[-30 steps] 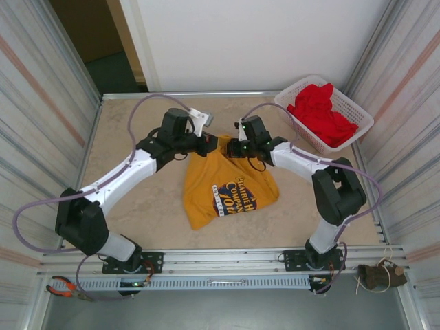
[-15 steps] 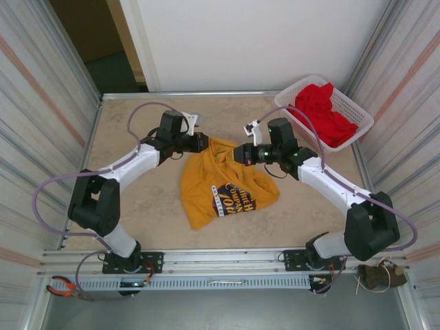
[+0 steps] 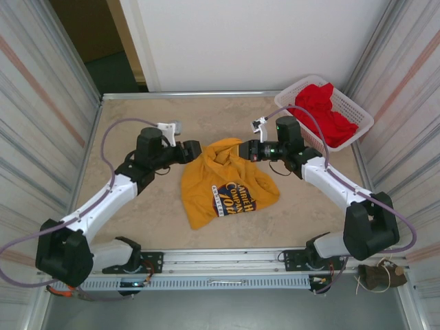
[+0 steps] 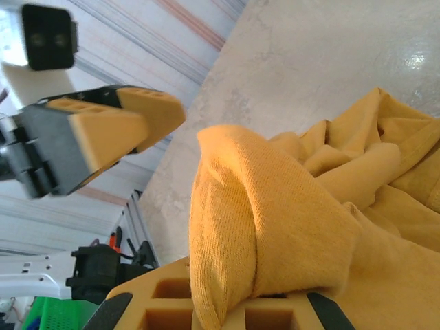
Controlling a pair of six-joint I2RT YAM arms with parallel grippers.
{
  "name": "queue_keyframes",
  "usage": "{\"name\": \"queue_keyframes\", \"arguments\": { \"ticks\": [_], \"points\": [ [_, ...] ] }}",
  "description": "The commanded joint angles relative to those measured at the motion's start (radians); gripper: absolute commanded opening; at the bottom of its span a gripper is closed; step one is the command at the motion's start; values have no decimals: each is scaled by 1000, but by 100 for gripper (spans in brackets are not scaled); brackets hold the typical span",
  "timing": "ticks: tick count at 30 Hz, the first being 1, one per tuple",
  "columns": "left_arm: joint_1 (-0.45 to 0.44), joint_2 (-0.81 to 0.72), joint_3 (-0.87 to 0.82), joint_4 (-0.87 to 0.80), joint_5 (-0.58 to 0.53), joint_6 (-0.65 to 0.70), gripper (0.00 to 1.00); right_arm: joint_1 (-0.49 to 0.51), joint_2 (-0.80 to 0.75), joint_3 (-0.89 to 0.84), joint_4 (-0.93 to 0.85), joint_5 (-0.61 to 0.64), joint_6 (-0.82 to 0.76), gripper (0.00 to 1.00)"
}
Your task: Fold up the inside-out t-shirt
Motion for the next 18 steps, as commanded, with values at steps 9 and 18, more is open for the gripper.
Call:
{"name": "queue_keyframes", "arguments": {
  "ticks": [9,18],
  "points": [
    [-181,146,38,264,12,-192,43,-1,3,-3,56,-14,41,0],
    [-181,277,77,336,-11,-202,41,1,-15,-17,65,-15,49,0]
  ]
}}
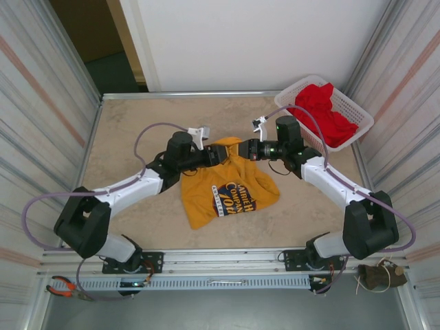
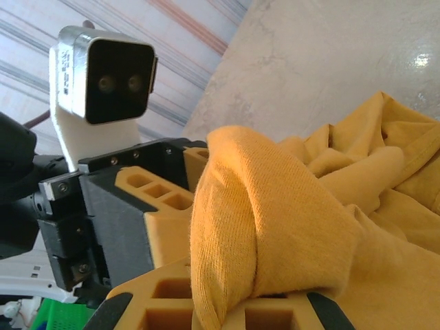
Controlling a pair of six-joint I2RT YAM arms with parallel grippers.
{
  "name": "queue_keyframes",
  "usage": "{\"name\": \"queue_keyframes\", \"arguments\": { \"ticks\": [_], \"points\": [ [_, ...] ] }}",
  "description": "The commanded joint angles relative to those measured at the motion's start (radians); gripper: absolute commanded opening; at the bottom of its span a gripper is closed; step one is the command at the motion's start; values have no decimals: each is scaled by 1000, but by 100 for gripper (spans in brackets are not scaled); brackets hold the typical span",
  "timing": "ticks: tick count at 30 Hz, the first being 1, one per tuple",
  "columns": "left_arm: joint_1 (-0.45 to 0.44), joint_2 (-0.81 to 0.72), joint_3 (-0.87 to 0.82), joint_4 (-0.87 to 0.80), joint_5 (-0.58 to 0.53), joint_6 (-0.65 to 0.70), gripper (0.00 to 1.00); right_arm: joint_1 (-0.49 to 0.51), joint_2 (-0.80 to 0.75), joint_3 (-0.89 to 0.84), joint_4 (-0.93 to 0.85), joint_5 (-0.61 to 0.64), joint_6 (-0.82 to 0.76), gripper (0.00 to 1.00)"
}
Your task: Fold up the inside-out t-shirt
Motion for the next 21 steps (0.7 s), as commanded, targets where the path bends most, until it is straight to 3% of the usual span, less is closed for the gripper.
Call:
{"name": "queue_keyframes", "arguments": {
  "ticks": [1,7,16,17,19,21],
  "points": [
    [0,25,51,70,-19,-9,39,1,-23,-17,39,-17,19,0],
    [11,57,92,79,5,-16,2,-6,-24,-35,44,-20,16,0],
    [30,-67,89,28,42,-4,0,-41,-10,-27,56,13,38,0],
    [32,-78,89,22,49,-9,0,-46,-4,-22,59,22,47,10],
    [36,-96,88,22,78,-34,0,-55,16,-6,42,68,63,50],
    [41,-103,91,42,119,-72,0,-63,28,13,9,113,66,57]
  ]
}}
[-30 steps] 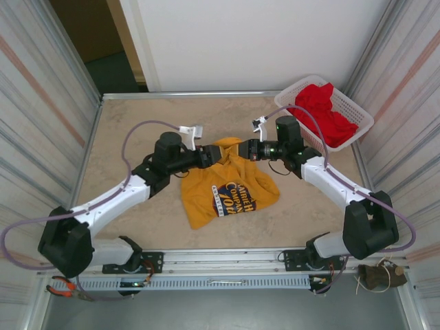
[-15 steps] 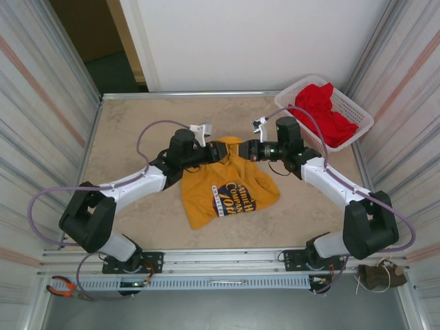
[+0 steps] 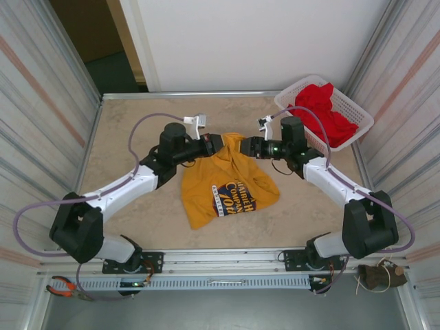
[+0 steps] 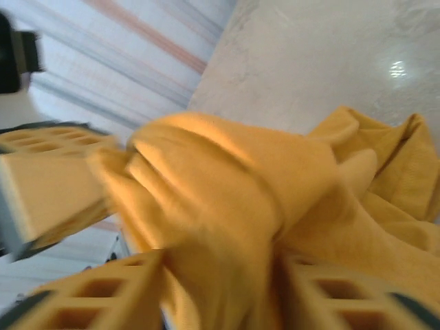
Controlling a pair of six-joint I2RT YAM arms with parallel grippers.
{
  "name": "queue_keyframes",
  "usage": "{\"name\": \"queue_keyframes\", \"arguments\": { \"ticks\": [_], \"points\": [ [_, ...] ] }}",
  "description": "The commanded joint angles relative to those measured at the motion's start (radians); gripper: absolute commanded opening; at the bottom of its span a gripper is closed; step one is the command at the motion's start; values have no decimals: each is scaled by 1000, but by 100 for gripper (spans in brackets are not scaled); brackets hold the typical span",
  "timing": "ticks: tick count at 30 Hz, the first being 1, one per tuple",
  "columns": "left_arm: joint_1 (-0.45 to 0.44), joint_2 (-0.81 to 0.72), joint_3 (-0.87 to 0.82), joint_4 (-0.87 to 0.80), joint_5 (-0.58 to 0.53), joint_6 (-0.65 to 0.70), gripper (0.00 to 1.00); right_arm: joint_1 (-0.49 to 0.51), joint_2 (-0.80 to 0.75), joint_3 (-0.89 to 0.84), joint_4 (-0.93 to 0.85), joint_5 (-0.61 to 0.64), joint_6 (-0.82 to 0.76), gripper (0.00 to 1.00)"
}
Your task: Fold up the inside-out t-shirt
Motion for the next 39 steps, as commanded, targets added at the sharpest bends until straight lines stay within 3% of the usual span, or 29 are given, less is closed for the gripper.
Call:
{"name": "queue_keyframes", "arguments": {
  "ticks": [1,6,9,15,20,25,27,28,31,32,35,39],
  "points": [
    [12,-37,22,49,87,-70,0,-14,22,42,-38,93,37,58],
    [40,-29,11,204,174,-253,0,-5,-57,39,-178,297,41,59],
    [43,-44,30,178,164,-274,0,30,-178,18,-251,425,42,60],
    [29,-62,88,93,117,-275,0,231,-353,59,-365,654,-11,63],
    [8,-50,149,74,100,-284,0,323,-276,148,-358,714,-53,69],
    [-18,-47,218,42,106,-277,0,322,-136,248,-325,740,-86,68],
    [-24,-47,242,25,116,-276,0,307,-99,282,-308,717,-92,58],
    [-25,-47,244,25,119,-276,0,300,-90,290,-299,705,-91,48],
    [-16,-58,243,6,124,-261,0,263,-95,285,-275,625,-90,2],
    [-4,-64,240,-8,124,-247,3,245,-104,272,-266,596,-89,0],
    [39,-99,211,-67,102,-183,39,193,-154,203,-201,480,-83,0],
    [84,-151,171,-204,23,-18,58,130,-208,141,-150,353,-69,0]
  ]
}}
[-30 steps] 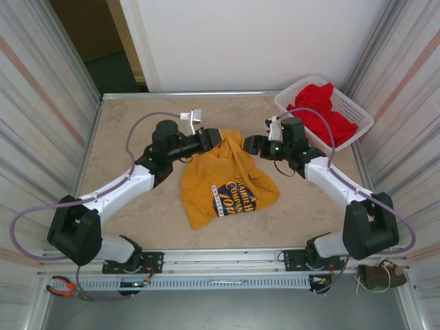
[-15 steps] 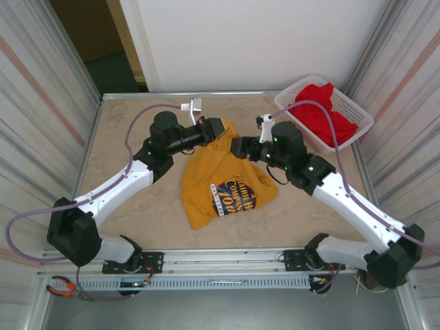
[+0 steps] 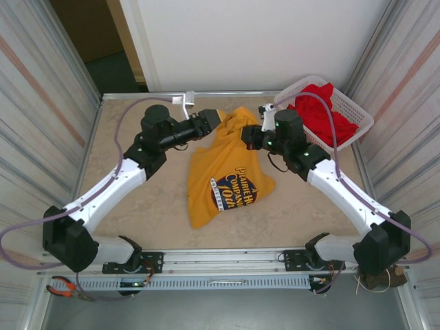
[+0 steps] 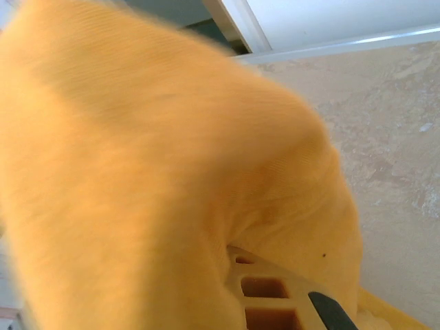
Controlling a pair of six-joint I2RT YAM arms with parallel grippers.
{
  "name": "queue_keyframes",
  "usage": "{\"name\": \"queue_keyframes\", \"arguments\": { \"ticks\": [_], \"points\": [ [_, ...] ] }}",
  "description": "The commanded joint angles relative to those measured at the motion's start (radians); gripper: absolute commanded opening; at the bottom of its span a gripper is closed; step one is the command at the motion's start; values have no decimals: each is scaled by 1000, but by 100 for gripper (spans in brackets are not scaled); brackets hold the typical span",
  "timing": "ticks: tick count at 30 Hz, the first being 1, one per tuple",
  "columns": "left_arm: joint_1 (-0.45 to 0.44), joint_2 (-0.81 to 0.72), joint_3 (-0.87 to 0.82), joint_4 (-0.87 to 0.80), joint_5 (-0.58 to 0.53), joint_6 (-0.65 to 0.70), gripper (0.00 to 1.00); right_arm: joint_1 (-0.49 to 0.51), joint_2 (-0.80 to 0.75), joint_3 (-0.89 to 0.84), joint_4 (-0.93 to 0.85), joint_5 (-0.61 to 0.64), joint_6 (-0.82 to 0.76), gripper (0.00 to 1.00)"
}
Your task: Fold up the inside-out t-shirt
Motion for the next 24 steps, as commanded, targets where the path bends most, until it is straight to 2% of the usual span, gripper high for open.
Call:
{"name": "queue_keyframes", "arguments": {
  "ticks": [1,7,11,17,24],
  "points": [
    [25,-69,-28,-133,-79,189,59,-39,-60,-37,74,-148,3,0],
    [25,-36,-94,-146,-108,319,62,-53,-66,-56,83,-208,8,0],
    [26,51,-84,-125,-62,361,64,-53,-63,-62,99,-253,10,0],
    [23,147,-59,-73,-2,350,67,-48,-69,-65,100,-297,-4,0],
    [7,219,-64,71,47,255,70,-40,-60,-70,102,-308,-10,0]
  ]
}}
